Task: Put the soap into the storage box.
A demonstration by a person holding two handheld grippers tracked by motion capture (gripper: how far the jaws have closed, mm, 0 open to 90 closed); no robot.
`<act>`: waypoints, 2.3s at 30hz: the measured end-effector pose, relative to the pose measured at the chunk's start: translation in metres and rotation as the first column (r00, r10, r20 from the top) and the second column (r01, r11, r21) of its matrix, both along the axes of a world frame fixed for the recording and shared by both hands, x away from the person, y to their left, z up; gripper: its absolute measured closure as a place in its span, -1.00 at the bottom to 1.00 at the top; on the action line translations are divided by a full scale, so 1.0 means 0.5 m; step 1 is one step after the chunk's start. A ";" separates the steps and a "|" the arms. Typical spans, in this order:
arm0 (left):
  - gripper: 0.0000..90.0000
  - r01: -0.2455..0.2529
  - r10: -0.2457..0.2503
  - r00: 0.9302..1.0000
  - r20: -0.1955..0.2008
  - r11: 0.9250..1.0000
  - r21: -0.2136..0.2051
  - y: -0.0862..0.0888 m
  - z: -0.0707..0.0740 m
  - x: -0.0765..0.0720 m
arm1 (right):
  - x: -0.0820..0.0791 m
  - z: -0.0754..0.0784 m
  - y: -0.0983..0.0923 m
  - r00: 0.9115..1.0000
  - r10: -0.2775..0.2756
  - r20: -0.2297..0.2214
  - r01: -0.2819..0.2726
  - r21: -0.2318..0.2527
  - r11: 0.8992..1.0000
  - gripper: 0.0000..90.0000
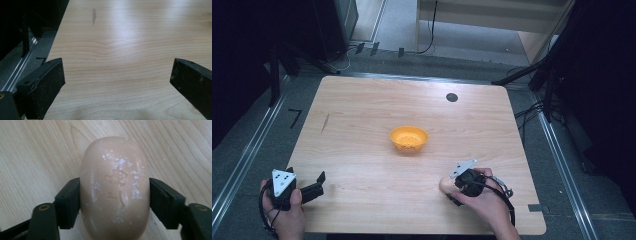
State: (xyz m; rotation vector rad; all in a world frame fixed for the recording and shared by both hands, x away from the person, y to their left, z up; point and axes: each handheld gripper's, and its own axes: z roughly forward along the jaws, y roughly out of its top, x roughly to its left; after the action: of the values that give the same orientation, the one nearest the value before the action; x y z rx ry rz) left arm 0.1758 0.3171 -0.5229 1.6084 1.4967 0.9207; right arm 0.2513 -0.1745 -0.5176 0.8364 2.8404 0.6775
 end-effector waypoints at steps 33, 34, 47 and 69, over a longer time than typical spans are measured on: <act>-1.00 0.003 -0.003 1.000 -0.002 1.000 -0.002 0.001 0.000 0.000 | 0.013 0.026 -0.023 0.998 0.057 0.014 -0.058 0.050 0.997 -0.25; -1.00 0.003 -0.003 1.000 -0.004 1.000 -0.005 0.002 0.000 0.001 | 0.013 0.029 -0.023 0.998 0.054 0.010 -0.055 0.053 0.997 -0.25; -1.00 0.036 -0.036 0.999 -0.002 0.999 -0.014 0.004 0.000 -0.003 | 0.055 0.068 -0.011 0.992 0.125 0.012 -0.125 0.037 0.991 -0.25; -1.00 0.030 -0.031 0.999 -0.012 0.999 -0.040 0.010 0.001 0.002 | 0.113 0.136 0.056 0.970 0.240 0.046 -0.241 0.006 0.971 -0.25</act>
State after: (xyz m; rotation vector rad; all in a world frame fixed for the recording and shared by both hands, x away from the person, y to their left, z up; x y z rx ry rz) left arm 0.1770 0.3220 -0.5226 1.6074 1.4863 0.8602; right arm 0.3078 -0.1465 -0.4497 0.4737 2.9270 0.7309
